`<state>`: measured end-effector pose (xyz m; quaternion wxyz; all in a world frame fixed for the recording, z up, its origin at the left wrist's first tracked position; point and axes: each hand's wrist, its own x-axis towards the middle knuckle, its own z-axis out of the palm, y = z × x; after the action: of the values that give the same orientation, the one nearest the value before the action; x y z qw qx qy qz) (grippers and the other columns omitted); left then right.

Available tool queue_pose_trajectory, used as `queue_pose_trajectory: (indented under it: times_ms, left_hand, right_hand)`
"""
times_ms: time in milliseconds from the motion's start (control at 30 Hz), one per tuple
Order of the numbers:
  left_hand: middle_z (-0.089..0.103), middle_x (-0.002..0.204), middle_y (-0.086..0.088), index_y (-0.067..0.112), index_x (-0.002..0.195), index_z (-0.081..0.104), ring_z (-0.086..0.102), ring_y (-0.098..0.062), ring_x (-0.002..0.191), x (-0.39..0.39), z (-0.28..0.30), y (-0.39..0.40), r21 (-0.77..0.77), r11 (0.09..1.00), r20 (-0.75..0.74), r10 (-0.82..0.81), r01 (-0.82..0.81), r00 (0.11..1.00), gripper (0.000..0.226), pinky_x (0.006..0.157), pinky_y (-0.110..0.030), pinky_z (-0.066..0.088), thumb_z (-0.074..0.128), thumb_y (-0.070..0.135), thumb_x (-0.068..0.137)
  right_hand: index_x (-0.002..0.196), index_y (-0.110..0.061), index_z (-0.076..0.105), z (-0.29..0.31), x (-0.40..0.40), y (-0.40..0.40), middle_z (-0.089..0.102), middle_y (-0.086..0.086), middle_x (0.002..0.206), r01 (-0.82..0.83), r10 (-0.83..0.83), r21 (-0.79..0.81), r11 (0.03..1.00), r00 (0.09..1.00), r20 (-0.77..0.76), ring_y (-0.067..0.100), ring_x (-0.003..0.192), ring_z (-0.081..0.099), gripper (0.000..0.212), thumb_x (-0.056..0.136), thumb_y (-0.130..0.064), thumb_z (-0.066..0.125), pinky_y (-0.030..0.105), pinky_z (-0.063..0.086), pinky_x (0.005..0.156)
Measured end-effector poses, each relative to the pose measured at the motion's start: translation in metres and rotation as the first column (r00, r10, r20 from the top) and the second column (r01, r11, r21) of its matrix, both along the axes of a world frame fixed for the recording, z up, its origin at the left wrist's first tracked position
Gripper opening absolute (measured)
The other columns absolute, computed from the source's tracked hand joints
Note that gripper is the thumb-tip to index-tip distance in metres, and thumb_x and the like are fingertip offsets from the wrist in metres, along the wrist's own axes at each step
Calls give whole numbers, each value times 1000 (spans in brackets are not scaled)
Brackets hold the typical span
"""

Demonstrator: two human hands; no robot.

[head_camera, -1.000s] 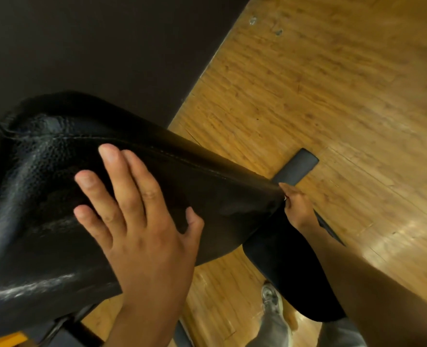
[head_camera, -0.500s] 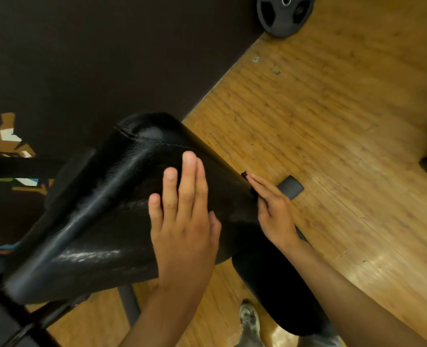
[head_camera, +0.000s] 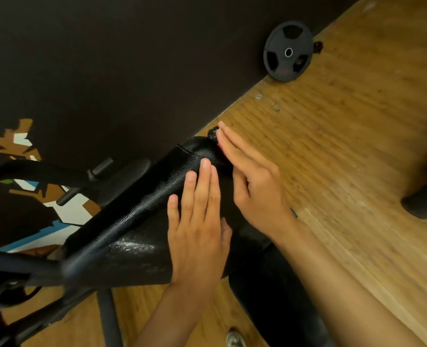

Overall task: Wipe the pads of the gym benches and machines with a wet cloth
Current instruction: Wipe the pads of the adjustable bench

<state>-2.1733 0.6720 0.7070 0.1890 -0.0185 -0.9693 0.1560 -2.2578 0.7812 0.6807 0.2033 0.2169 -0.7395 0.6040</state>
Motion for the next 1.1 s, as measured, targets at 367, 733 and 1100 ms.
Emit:
queue_pose_trajectory:
  times_ms: [367,733,1100]
  left_hand:
    - [-22,169,4,14,164,-2,-16,-15,157,3,0,-2,3,1000,29,-1,1,1000,119,125,-37,-10,80,21,78]
    - [-25,168,0,12,163,-5,-19,-18,156,0,-10,-2,-58,998,-35,1,-3,999,117,126,-41,-12,76,28,82]
    - [-27,167,0,11,162,-10,-22,-19,156,-5,-20,-3,-82,997,-72,8,-14,997,117,125,-44,-15,74,29,83]
  right_hand:
    - [145,-11,55,-110,13,20,51,3,152,-68,-17,284,956,958,286,14,143,47,71,83,22,54,35,36,120]
    - [146,-8,53,-122,22,20,52,5,152,-51,-20,220,974,951,309,15,144,46,74,80,24,56,48,40,117]
    - [142,6,52,-46,5,5,50,15,150,17,-18,31,999,999,45,18,144,45,55,89,23,50,31,36,119]
